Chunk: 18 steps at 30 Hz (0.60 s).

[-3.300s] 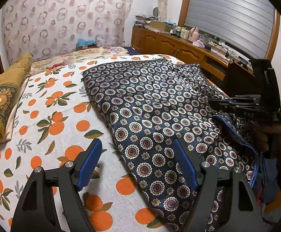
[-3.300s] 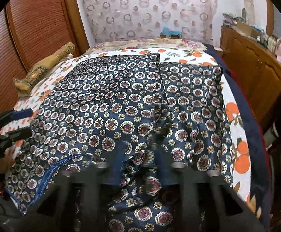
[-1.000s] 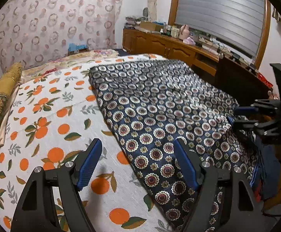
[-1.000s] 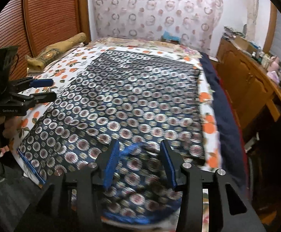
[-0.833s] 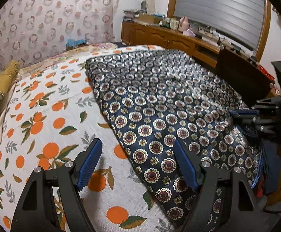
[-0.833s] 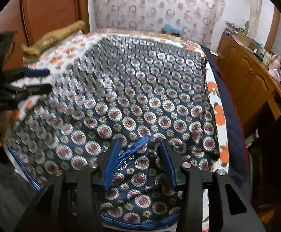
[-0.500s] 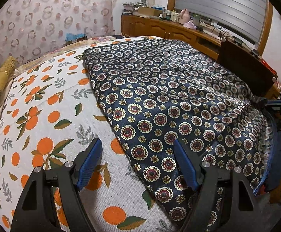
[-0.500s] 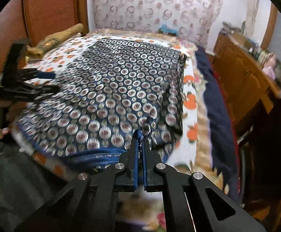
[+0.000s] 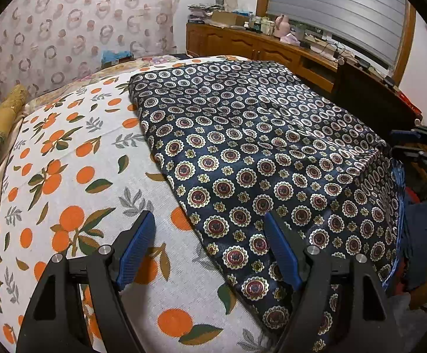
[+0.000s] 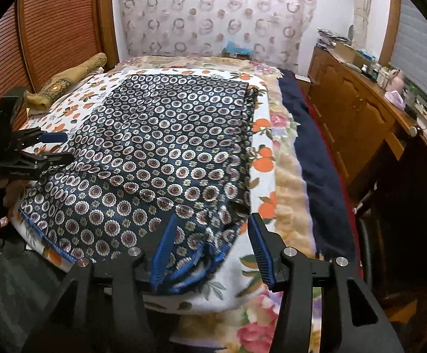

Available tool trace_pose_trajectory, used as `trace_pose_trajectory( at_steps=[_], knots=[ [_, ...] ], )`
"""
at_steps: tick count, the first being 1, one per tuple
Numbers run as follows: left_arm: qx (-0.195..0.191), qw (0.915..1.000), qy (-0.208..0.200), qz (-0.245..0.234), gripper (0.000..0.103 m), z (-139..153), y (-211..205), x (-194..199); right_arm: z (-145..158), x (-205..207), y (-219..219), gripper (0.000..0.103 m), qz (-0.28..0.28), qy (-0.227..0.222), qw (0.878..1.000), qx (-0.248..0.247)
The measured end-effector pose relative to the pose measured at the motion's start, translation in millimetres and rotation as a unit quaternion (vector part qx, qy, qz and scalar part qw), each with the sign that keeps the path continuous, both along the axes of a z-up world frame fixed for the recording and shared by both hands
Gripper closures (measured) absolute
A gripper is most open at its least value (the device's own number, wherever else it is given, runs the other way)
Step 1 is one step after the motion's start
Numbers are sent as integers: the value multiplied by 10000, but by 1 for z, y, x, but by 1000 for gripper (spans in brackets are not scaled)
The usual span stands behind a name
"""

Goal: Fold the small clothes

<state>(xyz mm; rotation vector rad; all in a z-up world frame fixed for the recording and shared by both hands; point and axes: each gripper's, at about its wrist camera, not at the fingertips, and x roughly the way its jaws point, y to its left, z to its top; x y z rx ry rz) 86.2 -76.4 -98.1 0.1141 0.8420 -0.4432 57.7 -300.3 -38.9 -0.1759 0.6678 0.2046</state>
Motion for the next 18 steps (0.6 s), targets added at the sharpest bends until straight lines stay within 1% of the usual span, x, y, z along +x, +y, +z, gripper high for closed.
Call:
trace_pose_trajectory(
  at_steps=[2, 3, 5, 9, 12, 18],
  knots=[
    [0, 10000, 1, 0, 26, 1, 2, -4, -9, 11, 2, 51, 13, 56, 10000, 37],
    [2, 10000, 5, 6, 26, 1, 3, -4, -8, 12, 2, 51, -8, 90, 10000, 25],
    [3, 10000, 13, 1, 26, 2, 5, -9, -13, 18, -1, 51, -145, 154, 9998, -47],
    [-42, 10000, 52, 30, 26, 2, 13, -16, -25, 28, -6, 51, -216, 266, 9993, 133],
    [-114, 9999, 92, 42, 26, 1, 17, -19, -27, 27, -8, 51, -250, 242, 9991, 252],
    [-279, 9994, 190, -4, 26, 0, 20, -27, -30, 23, -14, 51, -221, 344, 9984, 388]
  ],
)
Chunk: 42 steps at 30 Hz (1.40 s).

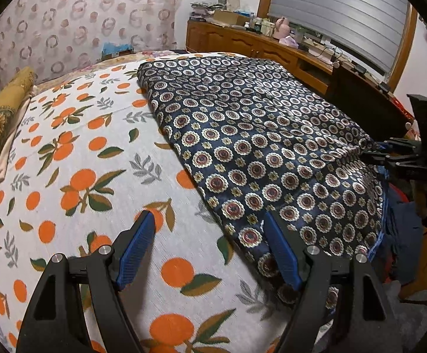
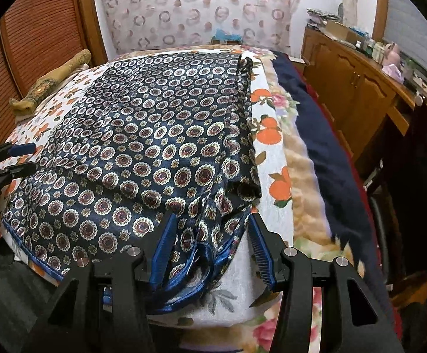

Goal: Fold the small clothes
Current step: 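Grasp the folded robe bundle with the left gripper while the right gripper grasps it too, lifting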

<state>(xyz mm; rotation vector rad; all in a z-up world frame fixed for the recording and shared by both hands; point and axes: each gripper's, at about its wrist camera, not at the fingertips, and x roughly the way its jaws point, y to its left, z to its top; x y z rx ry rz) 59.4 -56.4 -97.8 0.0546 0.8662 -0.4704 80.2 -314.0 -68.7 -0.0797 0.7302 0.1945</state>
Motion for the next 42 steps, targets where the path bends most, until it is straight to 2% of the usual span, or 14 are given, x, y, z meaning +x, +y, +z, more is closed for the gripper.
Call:
trace_pose_trajectory(
  at_steps=[4, 6, 10, 13, 18, 20, 22, 27, 31, 33, 34, 35, 36, 42],
  knots=[
    [-72, 9999, 7, -81, 26, 0, 0, -8, 2, -8, -1, 51, 53, 44, 10000, -13],
    [-100, 9999, 6, -138, 31, 0, -1, -13, 2, -10, 0, 51, 72, 66, 10000, -14],
    [-284, 9991, 85, -306, 49, 1, -3, -18, 3, -12, 5, 51, 109, 76, 9998, -173],
    [-390, 9979, 162, -486, 60, 1, -8, -21, 4, -14, 7, 59, 161, 99, 9995, -258],
    [-416, 9964, 188, -713, 65, 0, -16, -24, 5, -15, 5, 67, 190, 99, 9994, -270],
    [-433, 9961, 221, -731, 74, 0, -15, -22, 5, -15, 4, 67, 195, 102, 9995, -231],
    [-459, 9959, 251, -736, 77, 0, -14, -21, 5, -15, 3, 67, 196, 107, 9995, -210],
    [-497, 9958, 289, -719, 78, 0, -12, -23, 6, -11, -9, 67, -115, 112, 9997, -164],
    [-497, 9957, 325, -708, 78, 0, -10, -25, 5, -13, -2, 67, 32, 131, 9997, -224],
    [-472, 9958, 318, -723, 78, 0, -10, -26, 4, -14, 5, 76, 233, 129, 9994, -241],
    [-455, 9958, 302, -740, 78, 0, -10, -26, 4, -15, 9, 89, 325, 146, 9990, -278],
    [-461, 9955, 306, -772, 93, 0, -10, -26, 4, -16, 13, 94, 405, 177, 9986, -293],
    [-472, 9952, 323, -798, 98, 0, -11, -25, 4, -16, 16, 95, 432, 170, 9984, -329],
    [-676, 9958, -200, -584, 99, 27, -5, -20, 25, -21, 8, 99, 541, -323, 9979, 179]
  ],
)
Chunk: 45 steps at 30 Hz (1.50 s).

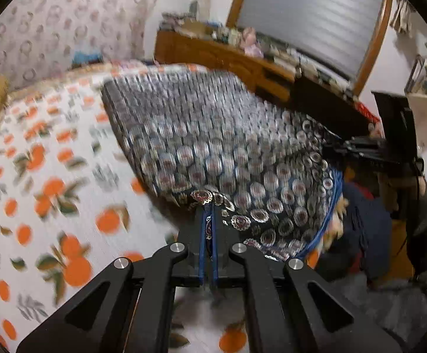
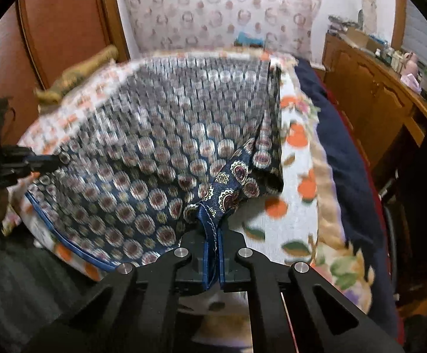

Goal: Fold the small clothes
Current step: 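Grasp the folded robe bundle with the left gripper while the right gripper grasps it too, lifting, then lower the robe bundle onto the sheet and open both grippers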

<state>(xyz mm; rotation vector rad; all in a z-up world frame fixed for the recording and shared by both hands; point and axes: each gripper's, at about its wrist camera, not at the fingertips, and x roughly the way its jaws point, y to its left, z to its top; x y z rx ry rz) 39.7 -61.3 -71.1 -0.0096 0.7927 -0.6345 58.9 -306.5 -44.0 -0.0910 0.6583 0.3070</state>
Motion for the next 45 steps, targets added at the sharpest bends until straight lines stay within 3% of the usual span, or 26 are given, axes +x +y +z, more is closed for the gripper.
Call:
trace_pose_trajectory(
  at_steps=[7, 10, 15, 31, 37, 45],
  knots=[
    [-286, 9972, -574, 388, 99, 36, 4, 35, 47, 17, -6, 99, 36, -795, 9956, 505],
    [-285, 9956, -693, 557, 99, 44, 8, 57, 63, 41, -8, 99, 45, -950, 9930, 705],
    [-207, 9928, -883, 783, 99, 52, 13, 91, 73, 75, -2, 99, 13, -1105, 9919, 620],
    [43, 9938, -394, 1037, 99, 36, 11, 183, 67, 155, 9, 99, -11, -845, 9957, 381],
    [93, 9943, -174, 1043, 99, 27, 11, 204, 69, 183, 12, 99, -16, -622, 9977, 282],
    [238, 9950, -94, 967, 99, 19, 9, 211, 81, 186, 18, 99, -3, -546, 9985, 73]
  ],
)
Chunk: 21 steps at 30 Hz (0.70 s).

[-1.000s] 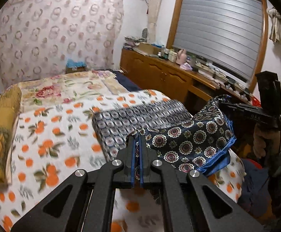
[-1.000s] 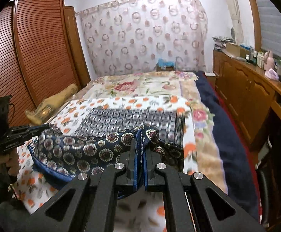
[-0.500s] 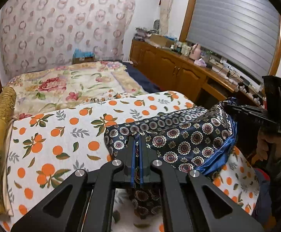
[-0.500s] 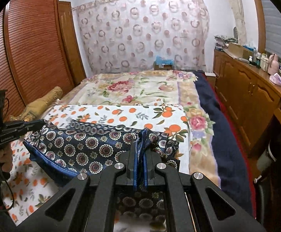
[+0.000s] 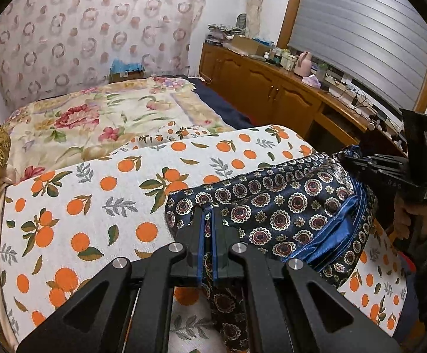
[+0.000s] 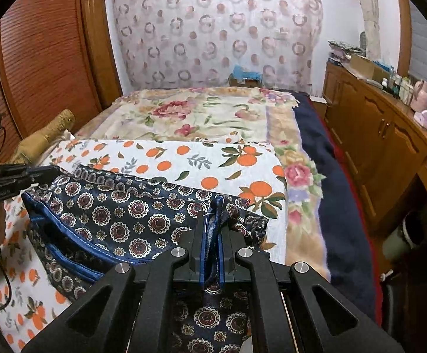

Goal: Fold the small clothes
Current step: 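Lower the robe bundle onto the sheet and open both grippers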

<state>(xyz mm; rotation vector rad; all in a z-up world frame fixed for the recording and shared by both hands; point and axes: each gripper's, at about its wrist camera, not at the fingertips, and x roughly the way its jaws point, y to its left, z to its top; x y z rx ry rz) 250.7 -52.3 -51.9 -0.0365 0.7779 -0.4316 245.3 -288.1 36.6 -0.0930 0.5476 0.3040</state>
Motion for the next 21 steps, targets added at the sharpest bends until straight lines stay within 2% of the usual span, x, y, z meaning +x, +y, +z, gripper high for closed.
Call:
trace_pose_trajectory(
  at_steps=[9, 10, 12, 14, 15, 17, 21],
  knots=[
    [191, 9998, 60, -62, 97, 0, 0, -1, -1, 4, 1, 99, 53, 71, 10000, 14],
    [220, 9997, 47, -117, 92, 2, 0, -3, -1, 5, 0, 99, 52, 65, 10000, 28],
    [232, 9995, 24, -224, 78, 5, 1, -8, 0, 7, -1, 92, 63, 50, 10000, 54],
    [335, 9992, -75, -185, 51, 7, 4, -13, 2, 4, -2, 85, 68, -31, 10000, 25],
    [435, 9989, -100, -118, 46, 8, 7, -15, 5, 1, -3, 80, 55, -94, 9999, 26],
    [492, 9987, -127, -102, 26, 8, 14, -21, 8, -3, -8, 57, 12, -201, 9998, 64],
    [539, 9985, -88, -71, 25, 5, 26, -31, 10, -20, -18, 52, -29, -313, 9995, -7]
  ],
)
